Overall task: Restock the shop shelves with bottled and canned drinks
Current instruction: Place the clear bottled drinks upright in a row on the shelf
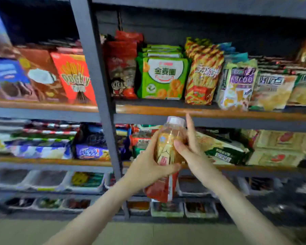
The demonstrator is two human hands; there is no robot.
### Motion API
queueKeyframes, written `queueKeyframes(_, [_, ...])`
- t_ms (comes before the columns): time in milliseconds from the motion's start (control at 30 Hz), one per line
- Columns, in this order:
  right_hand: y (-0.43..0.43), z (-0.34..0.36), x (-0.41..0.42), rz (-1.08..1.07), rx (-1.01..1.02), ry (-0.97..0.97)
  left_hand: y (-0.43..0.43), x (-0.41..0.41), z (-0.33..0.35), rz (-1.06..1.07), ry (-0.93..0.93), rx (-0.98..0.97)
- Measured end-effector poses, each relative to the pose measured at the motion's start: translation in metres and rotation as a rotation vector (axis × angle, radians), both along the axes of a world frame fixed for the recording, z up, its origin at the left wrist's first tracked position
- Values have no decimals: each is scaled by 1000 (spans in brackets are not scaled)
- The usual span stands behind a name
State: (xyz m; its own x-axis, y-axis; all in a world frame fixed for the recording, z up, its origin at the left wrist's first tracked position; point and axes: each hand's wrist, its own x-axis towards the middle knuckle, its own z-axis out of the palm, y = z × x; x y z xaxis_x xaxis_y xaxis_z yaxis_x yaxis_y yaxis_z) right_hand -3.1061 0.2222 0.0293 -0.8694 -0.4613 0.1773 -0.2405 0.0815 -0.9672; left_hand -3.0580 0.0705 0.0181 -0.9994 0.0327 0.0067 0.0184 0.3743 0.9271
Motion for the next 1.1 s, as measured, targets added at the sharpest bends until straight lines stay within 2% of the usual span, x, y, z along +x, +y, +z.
queueKeyframes(100, [-21, -31, 3, 6, -56, -230, -8, 12, -16, 120, -62, -225])
queueKeyframes(200, [-31, -51, 4, 77, 10, -314, -19, 20, -32, 163, -191, -278])
queueKeyframes(233, [-32, -56, 3, 76, 10, -349, -23, 20, -37, 148, -244, -236])
queueKeyframes(267, [-33, -59, 3, 68, 2, -387, -26, 21, -43, 133, -291, -143])
queueKeyframes(367, [-30, -66, 1, 46, -56, -529, -32, 24, -62, 236, -389, 403])
queueKeyframes(433, [-27, -70, 0, 72, -122, -623, -30, 27, -74, 307, -527, 709])
queueKeyframes(533, [-25, -78, 1, 141, -217, -730, -23, 33, -82, 213, -767, 955])
queueKeyframes(600, [-24, -87, 1, 190, -242, -774, -21, 35, -89, 167, -807, 1043])
queueKeyframes(667, [-21, -94, -2, 210, -203, -802, -20, 31, -93, 179, -756, 959])
queueKeyframes(733, [-17, -101, -8, 209, -41, -750, -16, 29, -90, 237, -699, 792])
queueKeyframes(833, [-14, -100, -13, 164, 237, -667, -9, 25, -93, 304, -612, 474])
queueKeyframes(933, [-20, -102, -9, 200, 313, -652, 2, 28, -98, 307, -537, 62])
queueKeyframes(1033, [-24, -108, -6, 108, 191, -652, 12, 35, -93, 280, -393, -247])
queueKeyframes(1100, [-20, -109, -9, 56, 37, -753, 11, 37, -86, 253, -311, -276])
